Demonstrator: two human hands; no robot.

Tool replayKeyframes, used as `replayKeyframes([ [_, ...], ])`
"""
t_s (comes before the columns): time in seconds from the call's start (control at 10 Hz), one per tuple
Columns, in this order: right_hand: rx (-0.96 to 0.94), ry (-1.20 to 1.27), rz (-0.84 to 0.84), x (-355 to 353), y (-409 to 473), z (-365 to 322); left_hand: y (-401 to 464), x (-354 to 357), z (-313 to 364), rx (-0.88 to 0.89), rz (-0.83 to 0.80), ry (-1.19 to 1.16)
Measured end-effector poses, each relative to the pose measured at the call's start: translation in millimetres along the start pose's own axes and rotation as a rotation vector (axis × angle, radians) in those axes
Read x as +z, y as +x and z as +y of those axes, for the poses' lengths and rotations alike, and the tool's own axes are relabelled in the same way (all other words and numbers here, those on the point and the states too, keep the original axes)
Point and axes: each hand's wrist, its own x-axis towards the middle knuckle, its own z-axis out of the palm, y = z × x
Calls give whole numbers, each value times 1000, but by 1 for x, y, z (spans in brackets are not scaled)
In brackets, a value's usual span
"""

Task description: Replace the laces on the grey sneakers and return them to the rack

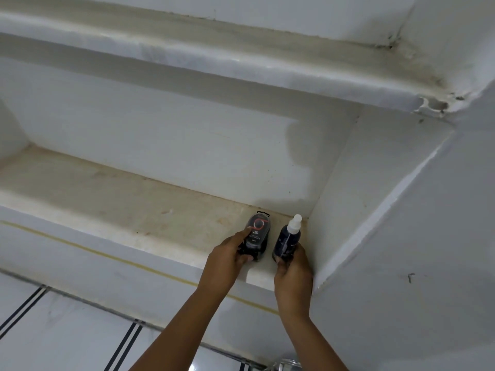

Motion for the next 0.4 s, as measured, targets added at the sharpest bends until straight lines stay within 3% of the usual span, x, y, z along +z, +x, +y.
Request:
replayKeyframes([
  [0.3,60,40,-67,-9,-4,-3,-8,3,-1,28,-5,113],
  [0.4,97,99,-94,-12,-13,-3,-18,3,-1,-52,134,32],
])
